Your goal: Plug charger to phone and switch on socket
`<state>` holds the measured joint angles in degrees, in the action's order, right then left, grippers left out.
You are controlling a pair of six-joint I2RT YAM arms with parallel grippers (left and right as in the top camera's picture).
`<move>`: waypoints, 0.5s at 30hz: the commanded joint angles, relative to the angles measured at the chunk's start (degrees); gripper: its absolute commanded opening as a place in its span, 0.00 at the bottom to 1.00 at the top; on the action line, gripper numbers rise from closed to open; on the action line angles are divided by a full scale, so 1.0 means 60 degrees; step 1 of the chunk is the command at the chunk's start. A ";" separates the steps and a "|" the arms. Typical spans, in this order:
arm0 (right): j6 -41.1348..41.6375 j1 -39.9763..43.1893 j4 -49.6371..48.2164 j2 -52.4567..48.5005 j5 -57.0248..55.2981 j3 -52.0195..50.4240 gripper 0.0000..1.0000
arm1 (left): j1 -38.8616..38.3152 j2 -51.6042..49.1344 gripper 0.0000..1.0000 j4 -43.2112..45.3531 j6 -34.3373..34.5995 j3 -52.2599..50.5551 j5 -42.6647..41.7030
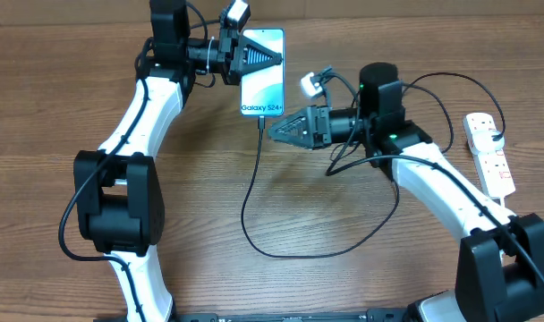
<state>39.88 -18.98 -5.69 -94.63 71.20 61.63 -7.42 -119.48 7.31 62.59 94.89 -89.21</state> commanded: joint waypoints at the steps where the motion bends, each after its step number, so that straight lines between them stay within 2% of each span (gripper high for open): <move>1: 0.0189 -0.0222 -0.0321 0.0040 -0.0594 0.0113 0.66 | -0.0200 0.0186 0.04 -0.0004 -0.0106 0.0069 -0.0244; 4: 0.0525 -0.0259 -0.0488 0.0040 -0.0962 0.0113 0.46 | -0.0237 0.0186 0.04 -0.0007 -0.0106 0.0069 -0.0248; 10: 0.0852 -0.0259 -0.0616 0.0040 -0.1078 0.0113 0.41 | -0.0233 0.0186 0.04 -0.0004 -0.0106 0.0069 -0.0244; 15: 0.0860 -0.0266 -0.0612 0.0040 -0.1231 0.0113 0.23 | -0.0233 0.0186 0.04 -0.0004 -0.0106 0.0069 -0.0244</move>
<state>44.75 -20.60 -8.97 -94.63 64.99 61.63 -8.56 -119.48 7.22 62.59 94.89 -89.21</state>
